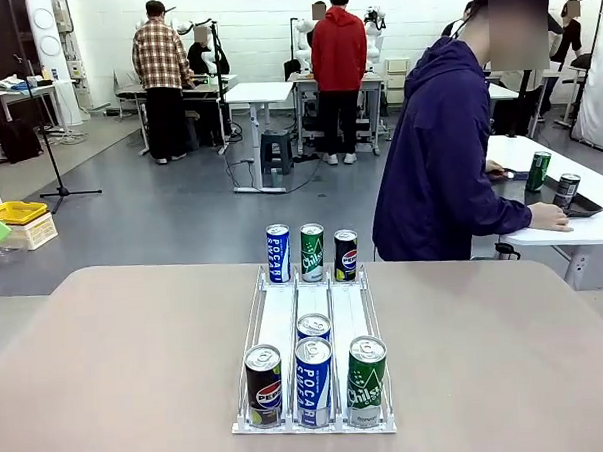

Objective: Retrieve and hand over the desired beverage to the person.
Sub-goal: Place the picked can on the Handle tray extended by the person.

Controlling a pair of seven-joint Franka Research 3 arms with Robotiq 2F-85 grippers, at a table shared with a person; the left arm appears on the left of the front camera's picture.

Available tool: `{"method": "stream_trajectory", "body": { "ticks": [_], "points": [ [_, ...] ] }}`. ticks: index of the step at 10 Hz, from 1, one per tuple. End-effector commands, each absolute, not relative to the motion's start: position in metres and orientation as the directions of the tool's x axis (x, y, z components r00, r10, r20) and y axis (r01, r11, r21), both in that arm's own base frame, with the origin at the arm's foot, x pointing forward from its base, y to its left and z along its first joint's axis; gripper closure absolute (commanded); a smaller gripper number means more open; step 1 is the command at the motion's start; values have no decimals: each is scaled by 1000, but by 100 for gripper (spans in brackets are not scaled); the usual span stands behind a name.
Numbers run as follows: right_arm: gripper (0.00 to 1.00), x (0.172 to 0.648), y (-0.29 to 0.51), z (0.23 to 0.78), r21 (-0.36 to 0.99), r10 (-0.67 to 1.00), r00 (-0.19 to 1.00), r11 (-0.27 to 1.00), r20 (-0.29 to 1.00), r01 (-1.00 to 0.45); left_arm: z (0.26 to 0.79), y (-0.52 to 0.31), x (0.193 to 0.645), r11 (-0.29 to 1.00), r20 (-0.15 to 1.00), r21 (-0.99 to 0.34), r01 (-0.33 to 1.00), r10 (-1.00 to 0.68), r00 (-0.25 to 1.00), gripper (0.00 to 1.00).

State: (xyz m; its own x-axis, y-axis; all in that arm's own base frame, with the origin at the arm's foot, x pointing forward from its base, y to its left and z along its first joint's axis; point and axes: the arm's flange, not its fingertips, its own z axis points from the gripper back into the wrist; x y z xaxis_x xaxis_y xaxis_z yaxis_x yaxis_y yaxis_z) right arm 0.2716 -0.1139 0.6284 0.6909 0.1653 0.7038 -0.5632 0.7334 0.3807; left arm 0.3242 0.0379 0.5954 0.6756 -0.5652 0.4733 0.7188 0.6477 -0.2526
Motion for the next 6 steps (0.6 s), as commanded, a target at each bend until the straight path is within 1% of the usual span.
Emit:
{"method": "stream_trajectory", "body": {
  "ticks": [1, 6],
  "points": [
    [0, 275, -113, 627, 385, 163, 681, 721, 714, -576, 596, 40, 324, 635, 480, -254, 730, -572, 665, 0],
    [0, 275, -113, 627, 385, 163, 681, 721, 714, -576, 596, 40, 324, 635, 480, -254, 730, -572, 665, 0]
  ]
}}
